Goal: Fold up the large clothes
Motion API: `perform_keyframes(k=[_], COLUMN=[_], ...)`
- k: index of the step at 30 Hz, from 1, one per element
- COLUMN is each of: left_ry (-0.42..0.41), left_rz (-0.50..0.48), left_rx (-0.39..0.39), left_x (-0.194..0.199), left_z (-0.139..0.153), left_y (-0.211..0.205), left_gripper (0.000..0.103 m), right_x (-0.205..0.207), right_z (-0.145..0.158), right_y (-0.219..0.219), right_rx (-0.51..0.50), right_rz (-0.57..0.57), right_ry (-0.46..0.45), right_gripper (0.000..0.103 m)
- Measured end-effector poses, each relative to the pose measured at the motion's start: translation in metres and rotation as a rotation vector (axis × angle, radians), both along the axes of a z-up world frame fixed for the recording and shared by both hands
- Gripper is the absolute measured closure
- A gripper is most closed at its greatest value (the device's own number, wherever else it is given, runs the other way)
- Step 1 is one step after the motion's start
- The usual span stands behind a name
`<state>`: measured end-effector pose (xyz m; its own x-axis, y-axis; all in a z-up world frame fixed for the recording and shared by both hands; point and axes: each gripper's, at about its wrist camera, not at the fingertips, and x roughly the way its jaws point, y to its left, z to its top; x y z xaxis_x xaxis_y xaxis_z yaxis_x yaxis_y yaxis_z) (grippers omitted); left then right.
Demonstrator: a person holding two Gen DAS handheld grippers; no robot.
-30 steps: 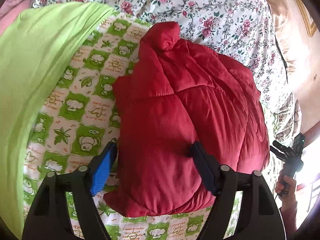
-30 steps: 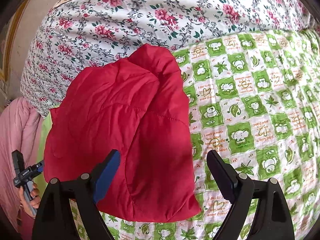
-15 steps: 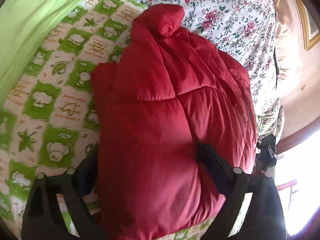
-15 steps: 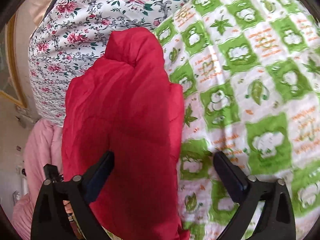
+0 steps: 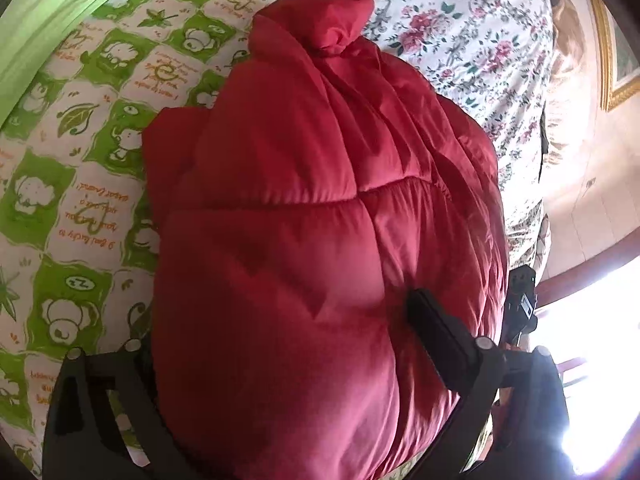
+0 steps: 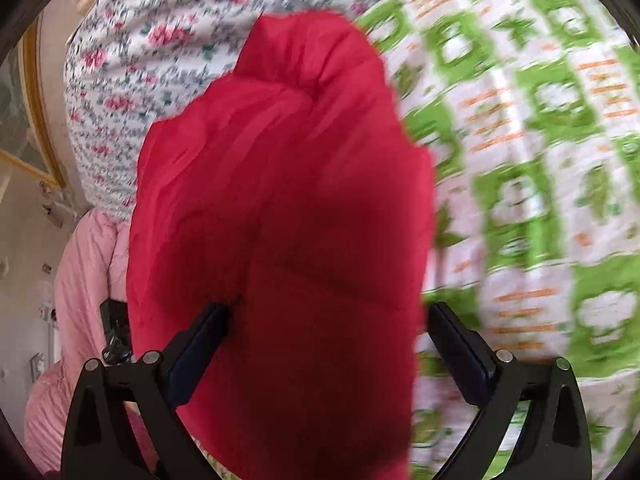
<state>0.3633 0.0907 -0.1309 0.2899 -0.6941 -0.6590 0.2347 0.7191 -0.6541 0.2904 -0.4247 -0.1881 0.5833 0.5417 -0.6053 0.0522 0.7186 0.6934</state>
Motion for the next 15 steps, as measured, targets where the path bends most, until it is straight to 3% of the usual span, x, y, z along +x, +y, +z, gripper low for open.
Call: perform_keyframes(k=[4,6,7,9,15], left_ry=[-0.048,-0.079,-0.091,-0.122,-0.175], left_rz=[-0.022,-0.026,-0.027,-0.026,-0.027], left_rx=[0.026,0.052,0.059,0.076,0.083], left_x=[-0.004,-0.010,-0.012,-0.017,-0.039], left_z=[0.013,0.022,0.025,0.034,0.061], left_y=[-0.003,-0.006,-0.007,-0.010,-0.011], left_gripper=[0.033,0.041,0.046,0.049,0.057], right_x=[0.004,0.002,-0.001,-0.006,-0.030], right_z=[-0.001,0.000,0.002,0.007,0.024], right_y=[0.010,0.010,0.010,0.011,0.015], right_rx=[0.028,0.058,0.069,0.067,0.078], right_rz=[0.008,0.006,0.005,0.004,-0.012], right_ry=[-0.002,-0.008,-0.014,-0.024,-0.048], right_gripper=[0.029,0.046,0.049,0.058,0.066])
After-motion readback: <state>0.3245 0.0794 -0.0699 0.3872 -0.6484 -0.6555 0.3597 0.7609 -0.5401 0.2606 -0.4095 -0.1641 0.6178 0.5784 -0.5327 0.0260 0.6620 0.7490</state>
